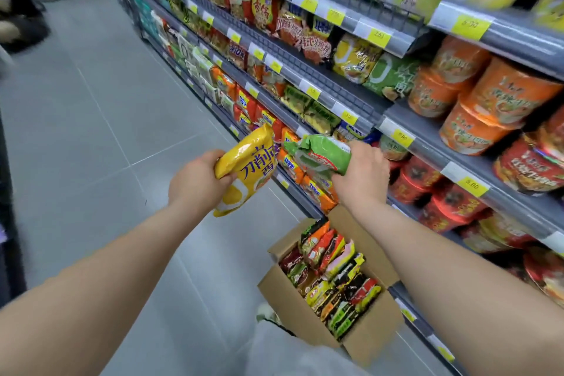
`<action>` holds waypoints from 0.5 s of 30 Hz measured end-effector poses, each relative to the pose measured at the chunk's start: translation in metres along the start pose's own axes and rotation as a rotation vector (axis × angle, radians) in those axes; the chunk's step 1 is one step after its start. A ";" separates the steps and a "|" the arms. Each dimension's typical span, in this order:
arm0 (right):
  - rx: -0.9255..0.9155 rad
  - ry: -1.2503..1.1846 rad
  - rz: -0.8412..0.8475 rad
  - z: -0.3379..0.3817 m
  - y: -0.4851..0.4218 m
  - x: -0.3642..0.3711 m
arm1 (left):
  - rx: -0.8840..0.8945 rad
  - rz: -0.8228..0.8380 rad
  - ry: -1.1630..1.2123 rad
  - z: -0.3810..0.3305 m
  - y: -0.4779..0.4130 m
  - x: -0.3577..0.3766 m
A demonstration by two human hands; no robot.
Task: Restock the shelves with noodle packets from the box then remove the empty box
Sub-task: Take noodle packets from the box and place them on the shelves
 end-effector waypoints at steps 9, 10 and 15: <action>-0.068 0.120 -0.048 0.050 -0.105 0.039 | 0.111 -0.022 0.009 -0.019 -0.148 -0.013; -0.057 0.137 -0.058 0.053 -0.114 0.040 | 0.140 -0.010 0.003 -0.024 -0.164 -0.013; 0.024 0.248 -0.157 0.052 -0.147 0.053 | 0.380 0.032 -0.003 -0.055 -0.239 0.002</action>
Point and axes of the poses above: each hand's wrist, its own y-axis away from the middle knuckle, its own x-axis out of the palm, z = x × y, the point moved 9 cm from there along -y, towards the middle knuckle, and after that the axes turned 2 degrees about x, right-handed, at the moved point
